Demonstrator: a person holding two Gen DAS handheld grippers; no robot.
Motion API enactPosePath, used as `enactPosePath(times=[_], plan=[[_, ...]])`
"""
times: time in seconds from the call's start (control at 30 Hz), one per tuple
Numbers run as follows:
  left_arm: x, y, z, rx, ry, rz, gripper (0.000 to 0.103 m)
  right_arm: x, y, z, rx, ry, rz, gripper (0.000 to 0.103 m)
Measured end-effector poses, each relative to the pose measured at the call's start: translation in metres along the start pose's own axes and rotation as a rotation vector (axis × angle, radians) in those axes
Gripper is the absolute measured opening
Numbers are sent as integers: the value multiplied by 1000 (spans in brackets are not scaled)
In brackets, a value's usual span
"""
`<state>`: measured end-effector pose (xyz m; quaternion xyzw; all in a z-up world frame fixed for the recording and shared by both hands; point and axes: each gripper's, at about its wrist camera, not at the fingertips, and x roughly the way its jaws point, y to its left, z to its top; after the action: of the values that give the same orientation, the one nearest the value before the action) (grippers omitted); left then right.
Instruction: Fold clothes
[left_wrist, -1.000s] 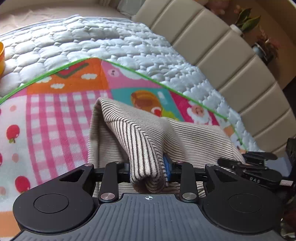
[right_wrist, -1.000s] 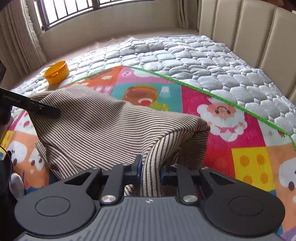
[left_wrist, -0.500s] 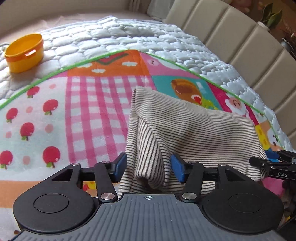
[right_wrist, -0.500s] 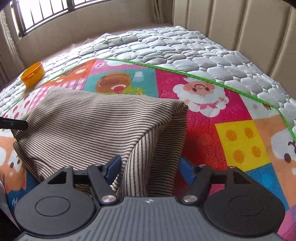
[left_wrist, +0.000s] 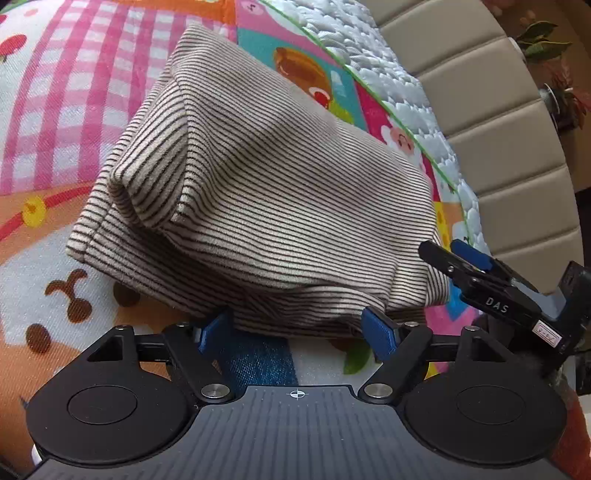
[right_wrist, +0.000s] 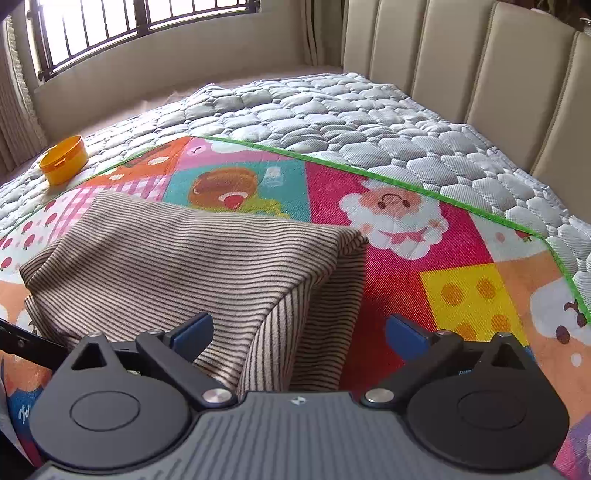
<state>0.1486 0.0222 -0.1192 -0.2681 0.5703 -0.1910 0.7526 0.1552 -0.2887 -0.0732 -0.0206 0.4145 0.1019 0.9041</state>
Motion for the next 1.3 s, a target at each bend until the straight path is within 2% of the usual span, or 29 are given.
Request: enactPosePath(times=[0.13, 0.27, 0.33, 0.43, 0.57, 0.63, 0.7, 0.83, 0.93, 1.0, 1.13, 1.23, 1.3], plan=[[3, 10, 13, -66, -45, -24, 72, 4, -10, 7, 84, -22, -20, 103], [5, 21, 28, -109, -91, -1, 53, 19, -16, 12, 128, 6, -47, 103], [4, 23, 36, -93, -123, 13, 49, 29, -14, 9, 94, 58, -69, 103], [-2, 21, 50, -30, -213, 80, 48, 41, -4, -2, 15, 144, -44, 103], [-2, 22, 65, 16, -307, 136, 48, 37, 19, -8, -82, 169, 50, 103], [0, 22, 68, 24, -331, 143, 49, 29, 36, -10, -180, 131, 38, 103], [-1, 21, 67, 25, -336, 144, 53, 17, 45, -7, -236, 62, 22, 103], [-12, 14, 55, -15, -309, 95, 71, -4, 22, 12, -82, -55, 36, 103], [-17, 10, 46, -62, -277, 38, 79, -2, -4, 21, 38, -90, -36, 103], [-13, 8, 42, -112, -240, -20, 82, 8, -18, 24, 49, -82, -102, 103], [5, 7, 38, -140, -178, -45, 82, 35, -39, 30, 31, -53, -208, 103], [10, 8, 40, -120, -174, -37, 78, 56, -48, 37, 41, -44, -216, 103], [12, 10, 43, -113, -175, -36, 67, 69, -46, 37, 11, -25, -213, 103]])
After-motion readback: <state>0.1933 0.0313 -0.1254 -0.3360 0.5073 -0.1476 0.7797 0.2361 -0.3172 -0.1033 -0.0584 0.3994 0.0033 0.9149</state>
